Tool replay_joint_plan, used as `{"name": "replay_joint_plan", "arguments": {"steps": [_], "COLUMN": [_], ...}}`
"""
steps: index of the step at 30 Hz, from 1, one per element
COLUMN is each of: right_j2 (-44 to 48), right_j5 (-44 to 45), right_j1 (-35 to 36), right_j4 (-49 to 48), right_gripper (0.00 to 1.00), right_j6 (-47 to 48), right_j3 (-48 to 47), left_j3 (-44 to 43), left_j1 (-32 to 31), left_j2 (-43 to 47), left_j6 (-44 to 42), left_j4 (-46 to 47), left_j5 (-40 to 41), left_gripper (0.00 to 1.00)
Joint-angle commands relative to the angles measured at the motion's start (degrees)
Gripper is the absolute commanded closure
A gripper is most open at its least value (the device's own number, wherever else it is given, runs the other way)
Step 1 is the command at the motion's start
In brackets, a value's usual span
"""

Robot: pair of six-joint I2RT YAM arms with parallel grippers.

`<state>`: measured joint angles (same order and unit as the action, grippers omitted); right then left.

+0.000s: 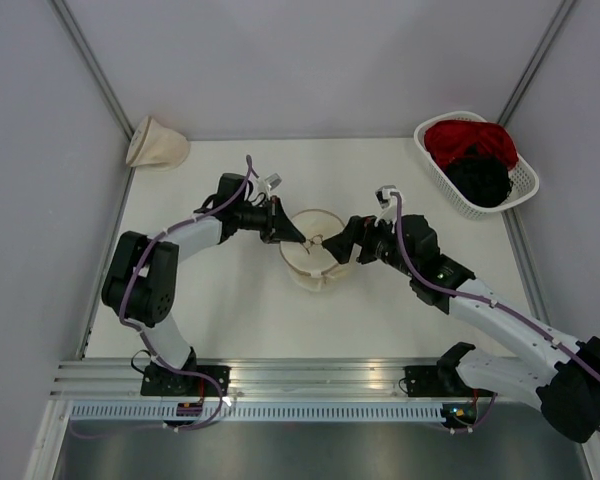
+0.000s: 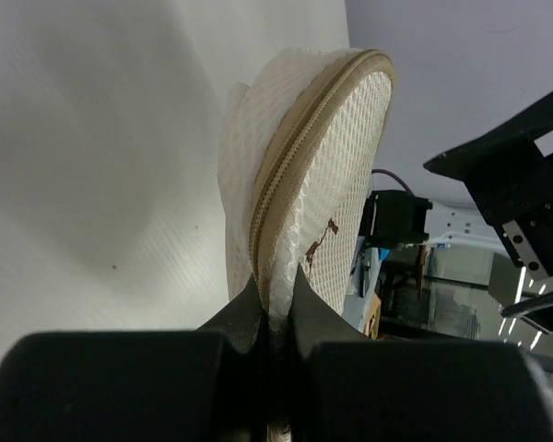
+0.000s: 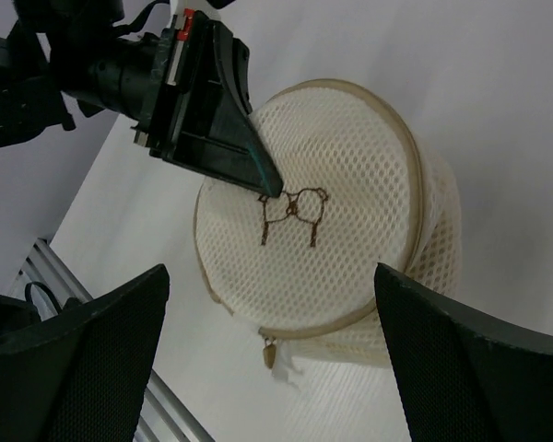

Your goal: Unzip the laundry bag and remove the bra

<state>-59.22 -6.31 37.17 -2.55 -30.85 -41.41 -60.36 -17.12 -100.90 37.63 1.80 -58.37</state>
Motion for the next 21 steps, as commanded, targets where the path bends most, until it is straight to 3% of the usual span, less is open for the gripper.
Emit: {"name": "replay_joint_plan", "arguments": {"steps": [1, 6, 11, 21], "right_j2": [-0.99, 0.33, 0.34, -8.36], "right_j5": [0.14, 11.91, 10.18, 6.57], "right_j1": [0.19, 0.27, 0.19, 0.19], "right_j4": [-2.2, 8.51, 6.52, -1.75], "right_gripper": [0.06, 0.12, 0.15, 0.37], "right_j6": [-2.81, -1.76, -3.16, -6.06], "right_j3": [2.81, 2.47, 5.28, 8.8], "left_j3": [3.66, 7.88, 8.15, 6.48], "left_j1": [-1.33, -2.21, -3.61, -5.9], "left_j2": [4.83, 7.12, 7.04, 7.47], "left_j6": [-6.86, -8.18, -8.01, -6.69], "left_j4": [-4.53, -4.79, -3.92, -3.12], "left_j5": [3.87, 5.46, 6.25, 4.76], "left_gripper": [0.98, 0.98, 0.98, 0.98]}}
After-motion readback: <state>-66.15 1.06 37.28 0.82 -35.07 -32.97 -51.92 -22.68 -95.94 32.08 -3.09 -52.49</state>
